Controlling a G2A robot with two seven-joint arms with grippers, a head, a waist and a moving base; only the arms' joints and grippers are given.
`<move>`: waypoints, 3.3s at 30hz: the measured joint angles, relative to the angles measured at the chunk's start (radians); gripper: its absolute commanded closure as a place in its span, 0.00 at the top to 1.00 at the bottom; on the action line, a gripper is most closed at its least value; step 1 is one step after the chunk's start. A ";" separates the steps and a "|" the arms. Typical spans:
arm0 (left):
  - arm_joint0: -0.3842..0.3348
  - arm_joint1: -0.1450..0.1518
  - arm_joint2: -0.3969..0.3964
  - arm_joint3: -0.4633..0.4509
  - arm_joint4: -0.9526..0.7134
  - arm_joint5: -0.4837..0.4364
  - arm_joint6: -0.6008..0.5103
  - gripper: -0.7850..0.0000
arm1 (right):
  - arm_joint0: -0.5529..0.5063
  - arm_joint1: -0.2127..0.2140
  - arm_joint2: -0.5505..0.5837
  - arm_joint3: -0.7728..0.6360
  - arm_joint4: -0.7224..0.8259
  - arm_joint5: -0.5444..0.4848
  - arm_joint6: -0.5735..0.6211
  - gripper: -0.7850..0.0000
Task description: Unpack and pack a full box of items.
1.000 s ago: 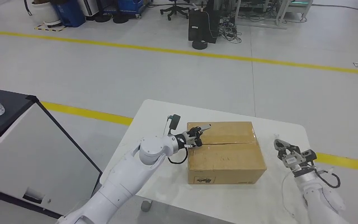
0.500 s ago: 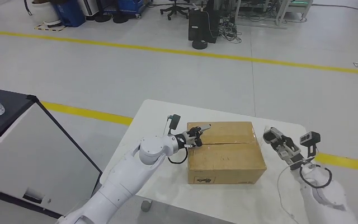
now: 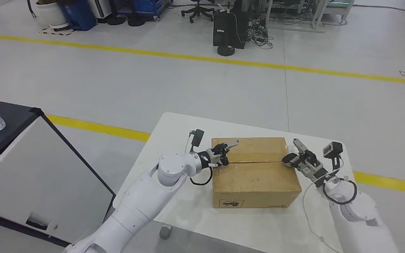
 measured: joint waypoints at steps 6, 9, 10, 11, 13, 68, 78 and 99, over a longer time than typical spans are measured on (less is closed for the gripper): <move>0.000 0.000 0.000 0.000 0.000 0.000 0.000 1.00 | -0.004 -0.001 -0.014 -0.014 -0.013 0.008 0.023 0.92; 0.000 0.000 0.000 0.000 0.000 0.000 0.000 1.00 | -0.002 -0.001 -0.024 -0.015 -0.028 0.022 0.027 0.94; 0.000 0.000 0.000 0.000 0.000 0.000 0.000 1.00 | -0.001 -0.001 -0.029 -0.014 -0.033 0.029 0.029 0.94; 0.000 0.000 0.000 0.000 0.000 0.000 0.000 1.00 | 0.001 -0.002 -0.033 -0.013 -0.036 0.034 0.030 0.95; 0.000 0.000 0.000 0.000 0.000 0.000 0.000 1.00 | 0.005 -0.003 -0.044 -0.007 -0.040 0.044 0.036 0.95; 0.000 0.000 0.000 0.000 0.000 0.000 0.000 1.00 | 0.295 -0.022 -0.015 0.620 0.214 0.357 0.093 1.00; 0.000 0.000 0.000 0.000 0.000 0.000 0.000 1.00 | 0.380 -0.040 -0.069 0.725 0.202 0.353 0.086 0.00; 0.000 0.000 0.000 0.000 0.000 0.000 0.000 1.00 | 0.411 -0.025 -0.060 0.670 0.064 0.146 0.006 0.00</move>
